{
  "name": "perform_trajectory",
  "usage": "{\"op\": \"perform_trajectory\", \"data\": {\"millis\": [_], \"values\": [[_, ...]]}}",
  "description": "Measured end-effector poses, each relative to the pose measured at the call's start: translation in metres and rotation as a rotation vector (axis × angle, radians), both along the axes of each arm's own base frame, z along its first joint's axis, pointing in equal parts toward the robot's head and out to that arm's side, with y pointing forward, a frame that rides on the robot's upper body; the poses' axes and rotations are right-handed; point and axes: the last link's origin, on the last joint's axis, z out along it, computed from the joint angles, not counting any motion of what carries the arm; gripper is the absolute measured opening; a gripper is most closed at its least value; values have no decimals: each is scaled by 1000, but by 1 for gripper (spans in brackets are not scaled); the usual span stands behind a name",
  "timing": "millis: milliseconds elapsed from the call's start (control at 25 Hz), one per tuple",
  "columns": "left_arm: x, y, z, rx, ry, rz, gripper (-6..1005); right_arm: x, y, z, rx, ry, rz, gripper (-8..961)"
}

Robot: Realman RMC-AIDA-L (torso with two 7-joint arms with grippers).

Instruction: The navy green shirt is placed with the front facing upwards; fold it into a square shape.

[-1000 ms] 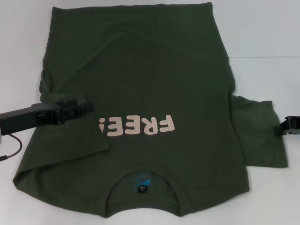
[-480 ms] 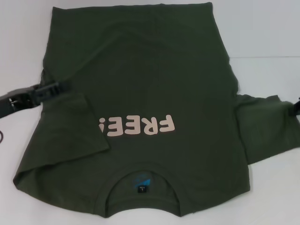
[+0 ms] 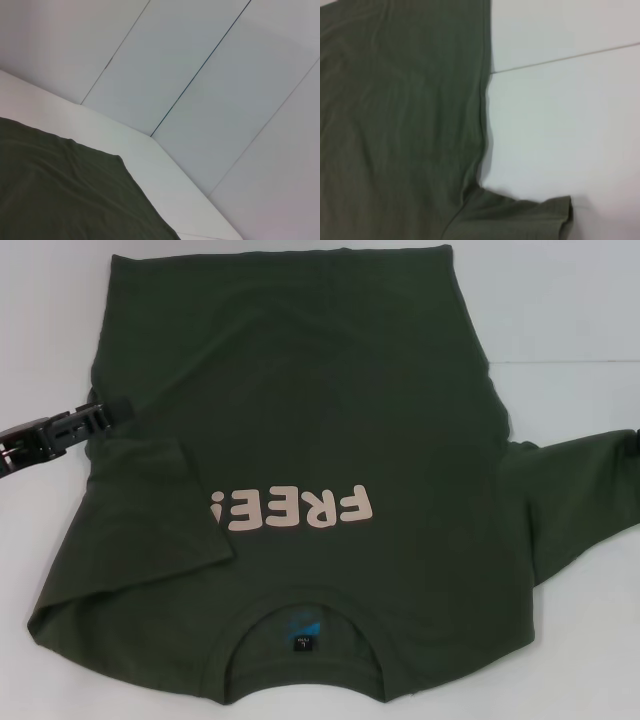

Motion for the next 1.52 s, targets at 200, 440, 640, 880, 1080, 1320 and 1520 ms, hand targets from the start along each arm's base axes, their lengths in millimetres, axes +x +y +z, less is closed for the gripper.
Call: {"op": "perform_trajectory", "data": {"millis": [200,440,640,880,1080,1320,1520], "values": [[0,0,1,2,2,1,692,1,0,5,16,22,-11,6],[0,1,1,3,0,1,693,2,-1,8,19,46,-21,7],[1,1,1,5,-8,-1,693,-4,0,3,-17,34,-5,7],[1,1,1,0,-16,4,691,-17,-1,-8,-90,45,24,7],[0,0,0,-1,-19,6,691,-28,-4,-18,-151,70,46,7],[0,0,-1,-3,-22,9,692,-21,2,-5,-89,35,24,7],[0,-1,-2,-5,-28,11,693,-19,10,-4,-30,14,27,8]]}}
